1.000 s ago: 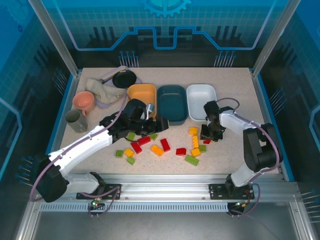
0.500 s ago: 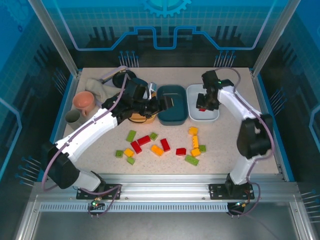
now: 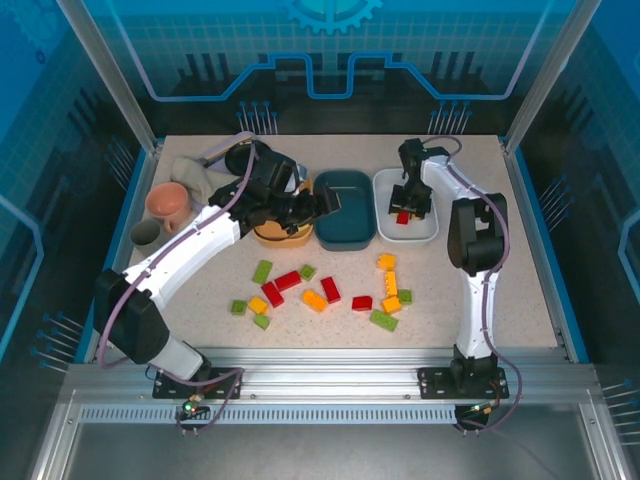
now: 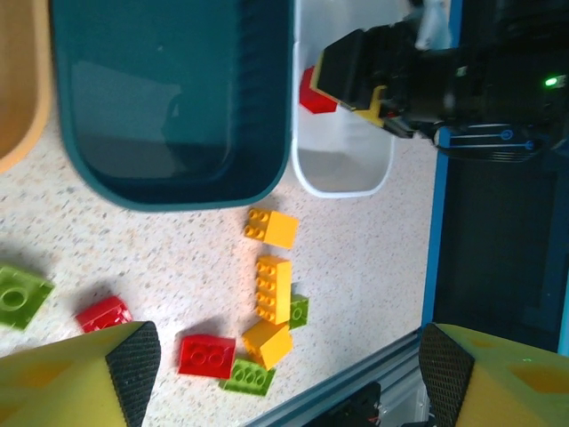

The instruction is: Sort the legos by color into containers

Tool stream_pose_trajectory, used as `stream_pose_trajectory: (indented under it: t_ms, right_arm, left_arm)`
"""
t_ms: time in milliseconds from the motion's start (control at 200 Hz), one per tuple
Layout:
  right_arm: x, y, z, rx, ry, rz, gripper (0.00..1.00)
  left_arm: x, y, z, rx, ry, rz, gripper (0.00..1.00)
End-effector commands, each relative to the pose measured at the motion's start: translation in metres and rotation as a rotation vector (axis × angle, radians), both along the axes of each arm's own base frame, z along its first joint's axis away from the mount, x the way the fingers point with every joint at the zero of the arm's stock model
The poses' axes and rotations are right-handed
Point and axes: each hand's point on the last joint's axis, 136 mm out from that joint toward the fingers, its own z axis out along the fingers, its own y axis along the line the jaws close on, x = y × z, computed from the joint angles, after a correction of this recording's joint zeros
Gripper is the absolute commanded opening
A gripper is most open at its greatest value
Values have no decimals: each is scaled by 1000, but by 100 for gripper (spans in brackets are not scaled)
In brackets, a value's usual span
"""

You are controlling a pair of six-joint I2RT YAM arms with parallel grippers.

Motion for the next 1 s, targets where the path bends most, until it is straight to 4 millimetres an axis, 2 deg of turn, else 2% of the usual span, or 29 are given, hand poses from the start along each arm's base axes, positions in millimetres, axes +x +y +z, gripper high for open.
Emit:
stream_pose_trajectory:
  t_ms: [0,90,230,310,430,495,545,625,690,755,790,805,845,995]
  right_arm:
    - [-4,7,51,33,-74,28,61]
    - [-10,11,80,49,-133,45,62]
    - [-30,26,142,68,-304,116,60]
    - [-51,49,171,125,-419,201,60]
    - [-98,105,189,307,-556,384,61]
    - [-133,134,182,376,-600,503,62]
    - [-159,152,171,403,-618,583,63]
    - [-194,171,148,425,-604,653,66]
    - [-215,181,133,438,-572,694,68]
    - [-232,192,119,466,-539,743,70]
    - [-239,201,120,507,-541,769,72]
    - [-244,202,111,515,-521,778,73]
    - [-252,207,105,548,-507,798,77]
    - [-266,222,102,622,-517,847,81]
  left_arm:
    - [-18,21,-6,40,54,55,80]
    - [-28,33,-11,69,85,91,80]
    - [-49,59,-20,128,155,172,79]
    - [-71,82,-34,193,239,247,79]
    - [-105,115,-58,273,345,345,77]
    - [-123,131,-73,307,398,385,76]
    - [-133,134,-83,294,427,395,75]
    - [-150,134,-106,289,507,388,74]
    - [-163,133,-126,294,583,385,74]
    - [-166,126,-143,267,615,376,74]
    - [-166,124,-150,259,615,377,75]
    - [-166,123,-153,256,617,380,75]
    - [-165,121,-160,249,623,391,75]
    - [-168,118,-181,251,647,414,73]
